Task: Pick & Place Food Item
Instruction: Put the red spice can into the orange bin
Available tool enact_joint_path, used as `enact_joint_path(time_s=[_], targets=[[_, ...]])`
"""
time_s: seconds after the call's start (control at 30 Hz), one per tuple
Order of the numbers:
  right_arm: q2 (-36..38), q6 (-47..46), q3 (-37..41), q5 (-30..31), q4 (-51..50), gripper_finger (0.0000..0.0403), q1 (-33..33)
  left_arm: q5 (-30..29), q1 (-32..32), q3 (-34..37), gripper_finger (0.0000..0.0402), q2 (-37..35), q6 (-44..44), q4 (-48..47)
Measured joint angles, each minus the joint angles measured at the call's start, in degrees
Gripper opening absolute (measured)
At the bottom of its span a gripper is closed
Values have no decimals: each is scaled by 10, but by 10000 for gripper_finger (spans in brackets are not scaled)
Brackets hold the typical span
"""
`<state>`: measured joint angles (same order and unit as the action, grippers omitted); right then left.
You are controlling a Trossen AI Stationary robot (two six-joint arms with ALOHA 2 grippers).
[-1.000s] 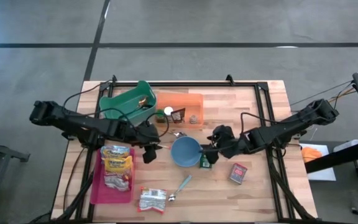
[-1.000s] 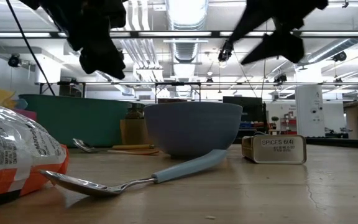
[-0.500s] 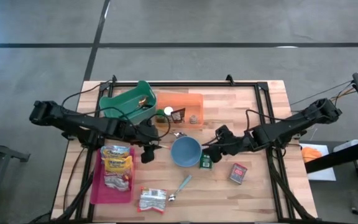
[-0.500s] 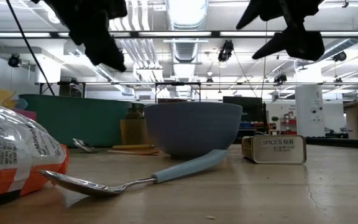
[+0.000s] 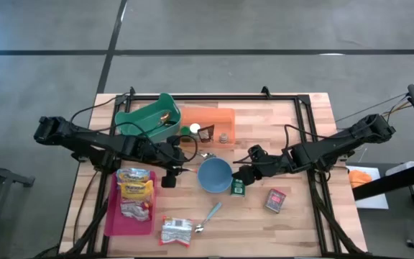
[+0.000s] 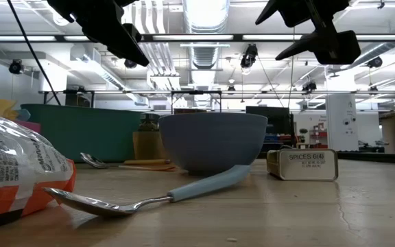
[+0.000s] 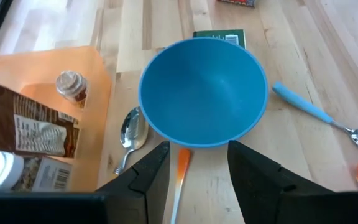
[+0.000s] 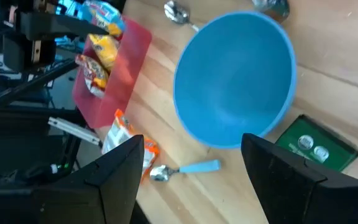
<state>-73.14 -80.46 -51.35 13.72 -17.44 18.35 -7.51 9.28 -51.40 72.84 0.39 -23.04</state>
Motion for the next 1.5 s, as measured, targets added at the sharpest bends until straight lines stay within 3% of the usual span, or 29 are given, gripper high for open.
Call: enact_joint_path(time_s=[0.43, 0.6, 0.9, 1.1, 1.33, 1.5], targets=[[0, -4, 0, -1, 2, 265, -3, 0, 0, 0, 162, 0, 13, 5], [-10, 13, 0, 80, 9, 265, -2, 0, 0, 0, 162, 0, 13, 5], [-50, -55, 0, 54, 27, 265, -4, 0, 0, 0, 162, 0, 13, 5], [-38, -31, 0, 16, 27, 265, -3, 0, 0, 0, 161, 0, 13, 4], [8, -60, 0, 99, -7, 265, 13, 0, 0, 0, 161, 0, 13, 4], [19, -108, -1, 105, -76, 265, 30, 0, 0, 0, 161, 0, 13, 3]])
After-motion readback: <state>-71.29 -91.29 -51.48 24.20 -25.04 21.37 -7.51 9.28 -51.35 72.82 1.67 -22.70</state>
